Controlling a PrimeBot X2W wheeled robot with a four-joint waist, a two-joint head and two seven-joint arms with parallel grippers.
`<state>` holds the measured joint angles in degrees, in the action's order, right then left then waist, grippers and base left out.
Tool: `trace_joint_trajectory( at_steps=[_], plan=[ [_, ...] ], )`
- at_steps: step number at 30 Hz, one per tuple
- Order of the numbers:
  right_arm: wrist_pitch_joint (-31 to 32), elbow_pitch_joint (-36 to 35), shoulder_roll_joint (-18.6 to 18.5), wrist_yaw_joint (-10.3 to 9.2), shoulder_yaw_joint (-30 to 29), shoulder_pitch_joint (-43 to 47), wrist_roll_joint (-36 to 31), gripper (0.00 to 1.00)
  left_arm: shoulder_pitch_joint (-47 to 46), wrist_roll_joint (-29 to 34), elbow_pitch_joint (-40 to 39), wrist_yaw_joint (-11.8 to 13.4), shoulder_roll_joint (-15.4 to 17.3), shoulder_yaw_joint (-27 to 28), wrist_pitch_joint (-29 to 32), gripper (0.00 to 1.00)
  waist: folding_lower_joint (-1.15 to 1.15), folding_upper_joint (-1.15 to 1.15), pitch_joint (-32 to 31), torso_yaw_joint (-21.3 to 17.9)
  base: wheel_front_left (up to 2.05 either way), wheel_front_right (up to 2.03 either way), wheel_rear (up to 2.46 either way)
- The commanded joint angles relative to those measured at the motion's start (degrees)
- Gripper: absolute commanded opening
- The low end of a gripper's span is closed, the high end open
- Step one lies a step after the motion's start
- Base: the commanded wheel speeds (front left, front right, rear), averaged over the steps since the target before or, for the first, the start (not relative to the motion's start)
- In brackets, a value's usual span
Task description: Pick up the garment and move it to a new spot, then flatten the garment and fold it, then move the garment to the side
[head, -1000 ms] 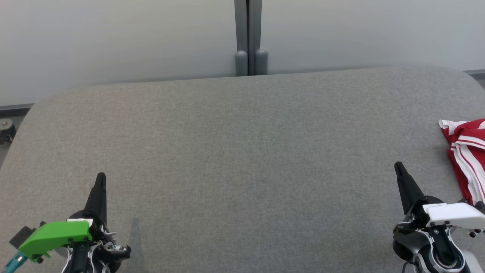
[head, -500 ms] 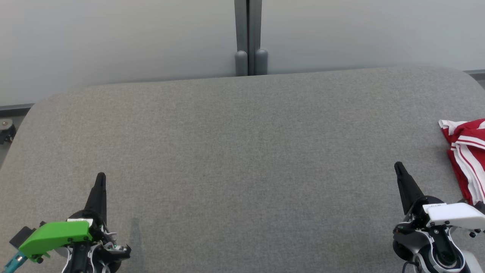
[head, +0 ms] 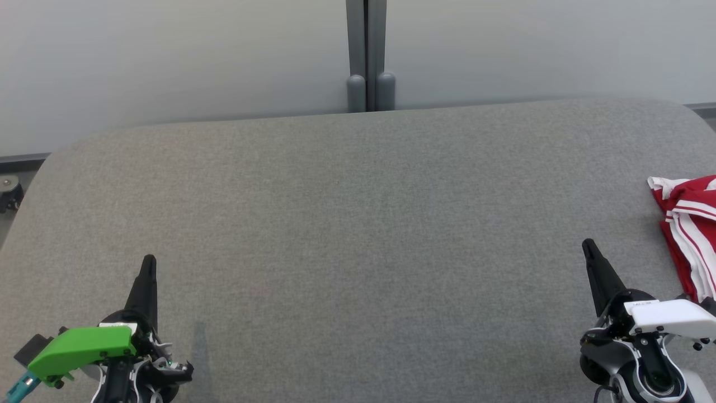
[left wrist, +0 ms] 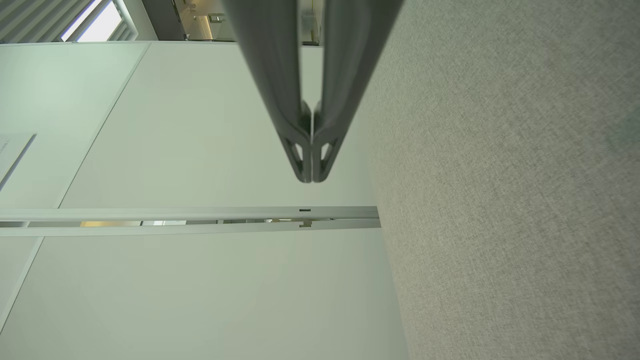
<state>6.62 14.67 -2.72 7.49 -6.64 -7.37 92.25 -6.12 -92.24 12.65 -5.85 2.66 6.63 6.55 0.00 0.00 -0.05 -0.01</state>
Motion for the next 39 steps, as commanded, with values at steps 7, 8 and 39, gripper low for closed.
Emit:
trace_joint_trajectory(
  at_steps=[7, 8, 39],
  plan=[
    [0.2, -0.2, -0.3, 0.00, -0.1, 0.8, 0.1, 0.00, -0.6, -0.2, -0.2, -0.2, 0.4, 0.1, 0.2, 0.00, 0.00, 0.00, 0.0, 0.0, 0.00, 0.00, 0.00],
    [0.2, -0.2, -0.3, 0.00, -0.1, 0.8, 0.1, 0.00, -0.6, -0.2, -0.2, -0.2, 0.4, 0.1, 0.2, 0.00, 0.00, 0.00, 0.0, 0.0, 0.00, 0.00, 0.00],
    [0.2, -0.2, -0.3, 0.00, -0.1, 0.8, 0.1, 0.00, -0.6, -0.2, -0.2, -0.2, 0.4, 0.1, 0.2, 0.00, 0.00, 0.00, 0.0, 0.0, 0.00, 0.00, 0.00]
  ],
)
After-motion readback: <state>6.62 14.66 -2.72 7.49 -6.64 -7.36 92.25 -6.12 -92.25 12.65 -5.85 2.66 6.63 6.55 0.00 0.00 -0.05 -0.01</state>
